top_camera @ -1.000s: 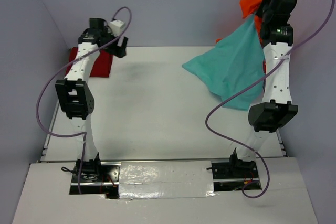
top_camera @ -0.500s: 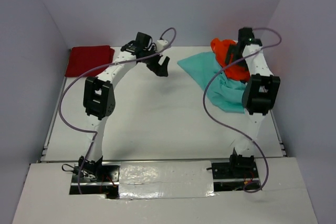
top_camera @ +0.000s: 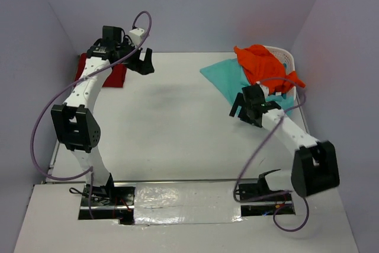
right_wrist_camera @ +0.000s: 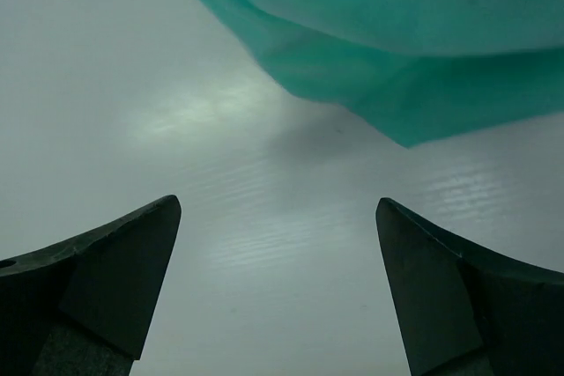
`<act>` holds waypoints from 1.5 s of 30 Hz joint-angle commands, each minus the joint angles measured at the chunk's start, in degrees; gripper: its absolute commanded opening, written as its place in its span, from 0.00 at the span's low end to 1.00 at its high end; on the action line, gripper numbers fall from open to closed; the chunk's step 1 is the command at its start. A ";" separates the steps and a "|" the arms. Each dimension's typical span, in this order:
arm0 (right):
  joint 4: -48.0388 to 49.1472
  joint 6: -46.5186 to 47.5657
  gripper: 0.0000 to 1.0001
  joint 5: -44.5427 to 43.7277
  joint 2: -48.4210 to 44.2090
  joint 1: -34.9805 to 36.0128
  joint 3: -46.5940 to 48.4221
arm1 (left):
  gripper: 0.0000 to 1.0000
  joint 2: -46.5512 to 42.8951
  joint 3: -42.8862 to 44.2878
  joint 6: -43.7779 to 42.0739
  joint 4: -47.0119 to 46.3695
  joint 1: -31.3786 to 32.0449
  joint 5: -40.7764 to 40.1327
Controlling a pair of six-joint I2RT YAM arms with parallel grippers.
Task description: Fold and stack the t-shirts
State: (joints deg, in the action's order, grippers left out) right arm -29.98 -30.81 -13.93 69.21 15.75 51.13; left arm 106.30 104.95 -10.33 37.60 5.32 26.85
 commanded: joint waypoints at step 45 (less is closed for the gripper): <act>-4.90 15.94 0.00 -6.91 12.01 -2.65 27.24 | 0.98 1.89 6.06 0.83 0.89 -9.19 6.02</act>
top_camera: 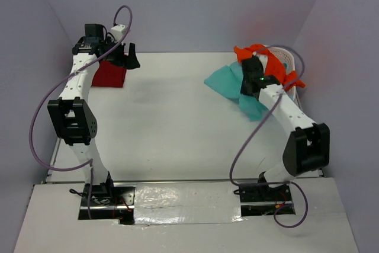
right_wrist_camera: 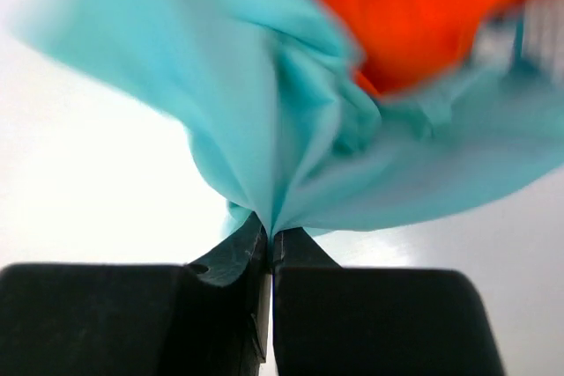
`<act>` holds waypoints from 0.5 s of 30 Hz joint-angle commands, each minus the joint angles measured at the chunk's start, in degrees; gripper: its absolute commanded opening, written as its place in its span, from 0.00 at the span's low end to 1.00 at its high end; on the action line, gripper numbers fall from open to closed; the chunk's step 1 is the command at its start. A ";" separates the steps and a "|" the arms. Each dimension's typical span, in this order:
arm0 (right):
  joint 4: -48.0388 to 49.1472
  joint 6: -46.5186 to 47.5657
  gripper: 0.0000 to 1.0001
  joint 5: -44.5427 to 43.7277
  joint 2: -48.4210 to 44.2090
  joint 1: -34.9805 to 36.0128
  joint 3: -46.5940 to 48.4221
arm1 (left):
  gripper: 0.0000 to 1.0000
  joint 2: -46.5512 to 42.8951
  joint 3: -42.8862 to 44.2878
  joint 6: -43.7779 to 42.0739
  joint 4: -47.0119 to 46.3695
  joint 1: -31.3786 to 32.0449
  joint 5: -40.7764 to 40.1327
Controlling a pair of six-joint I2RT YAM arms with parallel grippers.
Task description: Fold and stack the t-shirts
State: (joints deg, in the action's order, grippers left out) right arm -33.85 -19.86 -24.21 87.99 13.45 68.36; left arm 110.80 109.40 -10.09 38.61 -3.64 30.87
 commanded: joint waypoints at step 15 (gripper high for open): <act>13.67 2.02 0.00 31.49 4.35 -18.74 69.44 | 0.98 -3.40 7.93 2.96 -0.11 -2.42 -0.82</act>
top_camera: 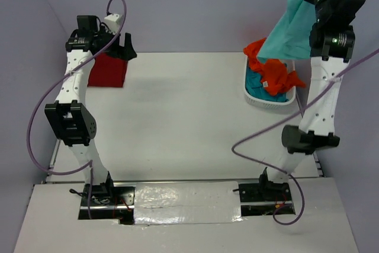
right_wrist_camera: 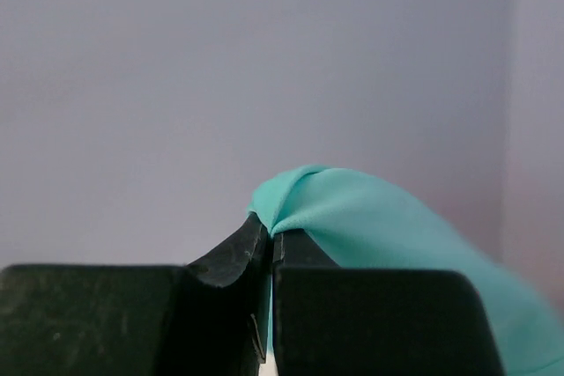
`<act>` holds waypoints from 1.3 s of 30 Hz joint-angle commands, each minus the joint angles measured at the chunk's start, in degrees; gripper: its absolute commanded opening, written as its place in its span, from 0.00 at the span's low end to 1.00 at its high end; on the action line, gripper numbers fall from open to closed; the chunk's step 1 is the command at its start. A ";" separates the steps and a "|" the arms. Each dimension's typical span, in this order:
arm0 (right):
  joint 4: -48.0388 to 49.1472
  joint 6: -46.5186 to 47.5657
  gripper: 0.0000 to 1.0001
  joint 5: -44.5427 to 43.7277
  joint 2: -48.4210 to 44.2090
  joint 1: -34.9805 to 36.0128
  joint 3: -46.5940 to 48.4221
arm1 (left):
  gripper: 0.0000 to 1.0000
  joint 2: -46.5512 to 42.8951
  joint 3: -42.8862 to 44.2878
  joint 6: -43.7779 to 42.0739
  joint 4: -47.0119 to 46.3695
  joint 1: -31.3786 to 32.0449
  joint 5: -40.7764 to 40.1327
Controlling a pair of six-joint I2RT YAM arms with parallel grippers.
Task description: Fold and stack the t-shirts
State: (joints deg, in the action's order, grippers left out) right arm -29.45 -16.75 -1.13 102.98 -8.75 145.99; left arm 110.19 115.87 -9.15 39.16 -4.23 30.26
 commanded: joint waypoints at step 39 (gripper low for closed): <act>10.46 -3.03 0.43 9.37 -10.97 45.92 -71.99 | 0.98 -31.79 -49.76 -23.64 3.40 11.86 -17.86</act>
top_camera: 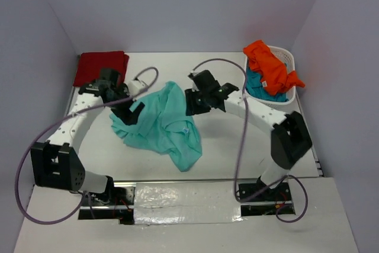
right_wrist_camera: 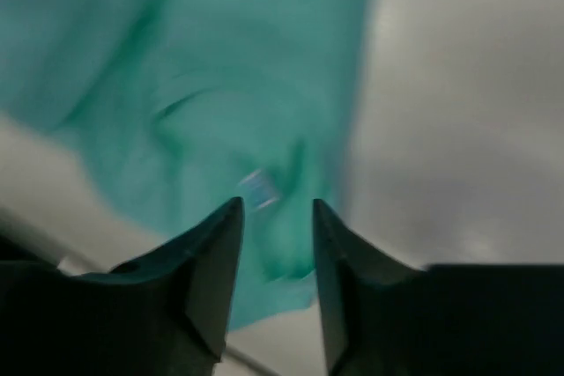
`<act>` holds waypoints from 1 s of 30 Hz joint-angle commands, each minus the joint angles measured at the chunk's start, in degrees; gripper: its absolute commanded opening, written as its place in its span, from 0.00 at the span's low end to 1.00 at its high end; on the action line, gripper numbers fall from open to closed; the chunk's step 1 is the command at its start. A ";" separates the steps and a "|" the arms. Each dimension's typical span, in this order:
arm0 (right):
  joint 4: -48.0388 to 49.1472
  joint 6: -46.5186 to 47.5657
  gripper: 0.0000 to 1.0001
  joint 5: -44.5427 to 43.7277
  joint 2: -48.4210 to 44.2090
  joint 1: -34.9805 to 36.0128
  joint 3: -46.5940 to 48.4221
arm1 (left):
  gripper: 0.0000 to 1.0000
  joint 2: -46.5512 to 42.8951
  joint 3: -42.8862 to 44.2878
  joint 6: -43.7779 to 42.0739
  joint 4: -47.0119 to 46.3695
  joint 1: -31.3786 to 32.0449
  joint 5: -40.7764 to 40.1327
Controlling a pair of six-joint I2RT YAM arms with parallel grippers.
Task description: Fold and stack the t-shirts
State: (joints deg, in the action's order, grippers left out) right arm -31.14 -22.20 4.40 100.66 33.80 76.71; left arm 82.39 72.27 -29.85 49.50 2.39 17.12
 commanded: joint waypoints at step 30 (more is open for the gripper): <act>1.78 6.00 0.00 7.34 16.23 -9.79 26.37 | 0.00 18.66 22.67 4.45 -8.46 -2.22 -1.23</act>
State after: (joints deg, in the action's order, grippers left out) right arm -31.35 -22.17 7.35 121.82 27.70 96.12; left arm 98.76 82.52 -23.92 40.91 0.69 14.50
